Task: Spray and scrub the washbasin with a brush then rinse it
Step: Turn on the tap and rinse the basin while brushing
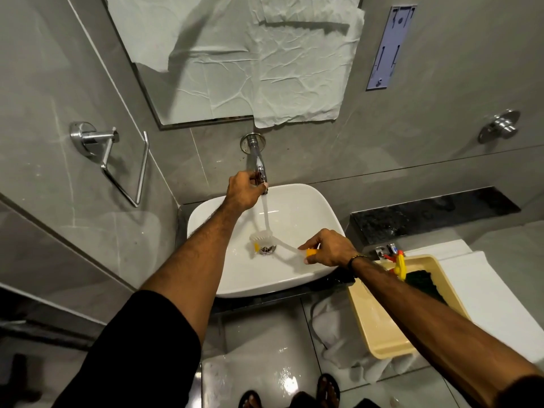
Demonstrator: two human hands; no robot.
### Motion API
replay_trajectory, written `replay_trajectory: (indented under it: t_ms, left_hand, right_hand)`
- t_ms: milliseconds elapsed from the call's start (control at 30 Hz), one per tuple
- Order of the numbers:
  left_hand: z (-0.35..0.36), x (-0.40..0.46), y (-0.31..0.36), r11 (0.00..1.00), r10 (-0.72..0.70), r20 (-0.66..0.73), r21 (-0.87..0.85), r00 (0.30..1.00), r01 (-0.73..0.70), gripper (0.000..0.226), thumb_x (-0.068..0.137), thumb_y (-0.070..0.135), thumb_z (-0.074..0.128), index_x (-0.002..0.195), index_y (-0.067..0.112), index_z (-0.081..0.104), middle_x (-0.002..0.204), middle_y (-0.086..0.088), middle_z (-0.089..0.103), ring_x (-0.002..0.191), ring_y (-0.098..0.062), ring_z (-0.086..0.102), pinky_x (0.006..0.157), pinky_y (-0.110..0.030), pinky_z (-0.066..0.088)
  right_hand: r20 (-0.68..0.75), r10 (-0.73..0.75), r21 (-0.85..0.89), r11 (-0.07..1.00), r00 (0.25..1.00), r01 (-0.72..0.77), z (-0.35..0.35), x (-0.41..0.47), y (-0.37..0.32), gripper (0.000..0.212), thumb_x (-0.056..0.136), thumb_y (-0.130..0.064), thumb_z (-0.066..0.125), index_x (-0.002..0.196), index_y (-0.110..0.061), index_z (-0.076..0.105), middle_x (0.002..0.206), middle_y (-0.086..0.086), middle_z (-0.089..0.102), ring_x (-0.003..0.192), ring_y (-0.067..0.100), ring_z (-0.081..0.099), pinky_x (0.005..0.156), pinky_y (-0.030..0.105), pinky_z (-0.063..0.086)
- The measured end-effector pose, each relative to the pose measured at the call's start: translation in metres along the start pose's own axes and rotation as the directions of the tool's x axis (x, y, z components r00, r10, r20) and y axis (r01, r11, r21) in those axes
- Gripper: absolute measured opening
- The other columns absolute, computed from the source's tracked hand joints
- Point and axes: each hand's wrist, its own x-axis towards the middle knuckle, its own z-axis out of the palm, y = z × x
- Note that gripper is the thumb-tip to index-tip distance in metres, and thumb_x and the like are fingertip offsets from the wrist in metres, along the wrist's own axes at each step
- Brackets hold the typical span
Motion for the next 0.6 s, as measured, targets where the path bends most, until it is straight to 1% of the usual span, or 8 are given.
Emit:
replay_trajectory:
  t_ms: [133, 267, 333, 400, 467, 533, 600]
  left_hand:
    - [0.000, 0.001, -0.002, 1.000, -0.014, 0.007, -0.028, 1.000, 0.014, 0.031, 0.092, 0.019, 0.076, 0.120, 0.007, 0.074, 0.112, -0.008, 0.075, 0.100, -0.019, 0.064, 0.094, -0.028, 0.051]
    - [-0.002, 0.001, -0.005, 1.000, -0.020, 0.031, -0.001, 0.999, 0.020, 0.031, 0.092, 0.025, 0.076, 0.118, 0.007, 0.076, 0.103, -0.006, 0.074, 0.100, -0.022, 0.067, 0.089, -0.028, 0.049]
    - [-0.002, 0.001, -0.006, 1.000, -0.019, 0.034, 0.007, 0.999, 0.019, 0.031, 0.093, 0.027, 0.075, 0.118, 0.007, 0.075, 0.105, -0.008, 0.074, 0.101, -0.023, 0.066, 0.091, -0.030, 0.050]
    - [-0.001, 0.002, -0.007, 1.000, -0.020, 0.044, -0.003, 0.999, 0.021, 0.032, 0.094, 0.027, 0.074, 0.118, 0.007, 0.074, 0.105, -0.006, 0.072, 0.100, -0.022, 0.064, 0.090, -0.029, 0.049]
    - [-0.001, 0.003, -0.007, 1.000, -0.029, 0.064, -0.004, 0.998, 0.030, 0.033, 0.095, 0.029, 0.074, 0.119, 0.007, 0.074, 0.107, -0.006, 0.071, 0.099, -0.021, 0.061, 0.089, -0.028, 0.047]
    - [-0.002, 0.004, -0.008, 0.999, -0.041, 0.085, 0.002, 0.996, 0.041, 0.034, 0.096, 0.029, 0.073, 0.120, 0.006, 0.074, 0.113, -0.009, 0.073, 0.100, -0.021, 0.060, 0.090, -0.028, 0.046]
    - [-0.003, 0.004, -0.007, 0.999, -0.045, 0.101, 0.007, 0.994, 0.044, 0.033, 0.097, 0.029, 0.071, 0.120, 0.005, 0.074, 0.117, -0.012, 0.074, 0.101, -0.021, 0.060, 0.091, -0.028, 0.045]
  right_hand:
    - [-0.020, -0.014, 0.030, 0.999, 1.000, 0.015, 0.000, 0.002, -0.002, 0.046, 0.083, -0.034, 0.084, 0.128, -0.027, 0.074, 0.134, -0.001, 0.069, 0.114, 0.022, 0.061, 0.088, 0.027, 0.045]
    - [-0.015, 0.026, -0.017, 1.000, 1.000, -0.026, -0.004, 0.000, 0.006, 0.045, 0.082, -0.038, 0.084, 0.126, -0.031, 0.075, 0.132, -0.004, 0.070, 0.114, 0.021, 0.062, 0.093, 0.033, 0.051]
    - [-0.021, 0.069, -0.007, 0.998, 0.997, -0.069, -0.006, 0.000, 0.014, 0.046, 0.081, -0.037, 0.084, 0.126, -0.031, 0.074, 0.133, -0.003, 0.070, 0.116, 0.022, 0.062, 0.098, 0.036, 0.052]
    - [-0.043, 0.096, 0.024, 0.995, 0.995, -0.095, -0.005, 0.000, 0.017, 0.046, 0.081, -0.037, 0.084, 0.125, -0.031, 0.075, 0.132, -0.003, 0.070, 0.116, 0.021, 0.062, 0.099, 0.037, 0.053]
    - [-0.047, 0.080, 0.045, 0.996, 0.996, -0.078, -0.003, 0.002, 0.013, 0.045, 0.080, -0.037, 0.085, 0.124, -0.032, 0.075, 0.131, -0.003, 0.071, 0.114, 0.021, 0.063, 0.099, 0.037, 0.053]
    - [-0.022, 0.052, 0.036, 0.998, 0.998, -0.051, 0.000, 0.003, 0.008, 0.046, 0.081, -0.036, 0.085, 0.125, -0.031, 0.075, 0.131, -0.002, 0.071, 0.114, 0.022, 0.063, 0.099, 0.037, 0.053]
    - [-0.017, 0.056, 0.023, 0.998, 0.998, -0.056, 0.001, 0.004, 0.009, 0.045, 0.082, -0.035, 0.084, 0.126, -0.030, 0.075, 0.132, -0.002, 0.070, 0.116, 0.023, 0.062, 0.101, 0.038, 0.052]
